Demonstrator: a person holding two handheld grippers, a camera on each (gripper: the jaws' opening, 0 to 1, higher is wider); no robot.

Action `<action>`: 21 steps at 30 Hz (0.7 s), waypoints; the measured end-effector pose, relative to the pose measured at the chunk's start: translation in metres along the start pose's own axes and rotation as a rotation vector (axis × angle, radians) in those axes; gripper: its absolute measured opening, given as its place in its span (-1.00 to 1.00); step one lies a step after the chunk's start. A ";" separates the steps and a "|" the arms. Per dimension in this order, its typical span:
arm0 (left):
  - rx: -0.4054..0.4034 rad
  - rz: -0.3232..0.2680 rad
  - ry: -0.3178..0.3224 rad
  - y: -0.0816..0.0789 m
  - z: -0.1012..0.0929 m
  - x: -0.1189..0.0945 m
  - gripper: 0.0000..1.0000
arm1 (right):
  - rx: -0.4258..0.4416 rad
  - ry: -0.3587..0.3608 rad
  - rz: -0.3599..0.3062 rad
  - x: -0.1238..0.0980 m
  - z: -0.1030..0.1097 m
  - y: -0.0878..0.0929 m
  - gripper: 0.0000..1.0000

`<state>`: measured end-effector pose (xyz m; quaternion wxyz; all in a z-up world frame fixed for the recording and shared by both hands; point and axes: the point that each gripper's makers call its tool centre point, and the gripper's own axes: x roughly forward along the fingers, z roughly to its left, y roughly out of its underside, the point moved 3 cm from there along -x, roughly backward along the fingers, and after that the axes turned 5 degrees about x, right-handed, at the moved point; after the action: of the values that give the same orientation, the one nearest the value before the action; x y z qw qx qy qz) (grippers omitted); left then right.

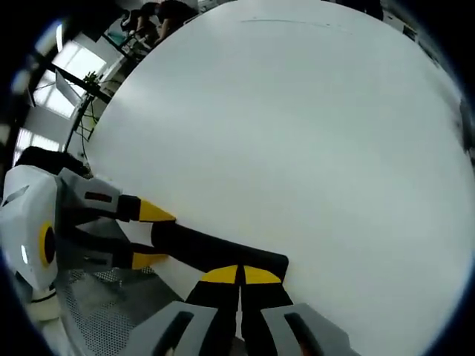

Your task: Press the specified remote control buttons in sequence, fully releasing each button before pressing the next.

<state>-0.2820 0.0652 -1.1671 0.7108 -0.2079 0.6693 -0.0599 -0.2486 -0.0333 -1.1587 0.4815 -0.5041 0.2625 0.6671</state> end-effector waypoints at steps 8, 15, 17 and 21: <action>0.006 0.013 0.007 0.000 0.000 0.000 -0.52 | 0.012 -0.016 -0.012 0.000 0.000 0.000 -1.00; -0.001 0.022 0.004 0.000 0.000 0.000 -0.52 | 0.015 -0.032 0.001 -0.003 0.002 0.001 -1.00; -0.003 0.027 0.004 0.000 0.000 0.000 -0.52 | 0.006 -0.039 0.002 -0.003 0.003 -0.002 -1.00; -0.004 0.034 0.003 -0.001 0.000 0.000 -0.52 | 0.001 -0.042 -0.021 -0.005 0.004 -0.009 -1.00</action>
<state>-0.2819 0.0644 -1.1671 0.7102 -0.1978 0.6740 -0.0465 -0.2419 -0.0286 -1.1512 0.4942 -0.4925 0.2474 0.6723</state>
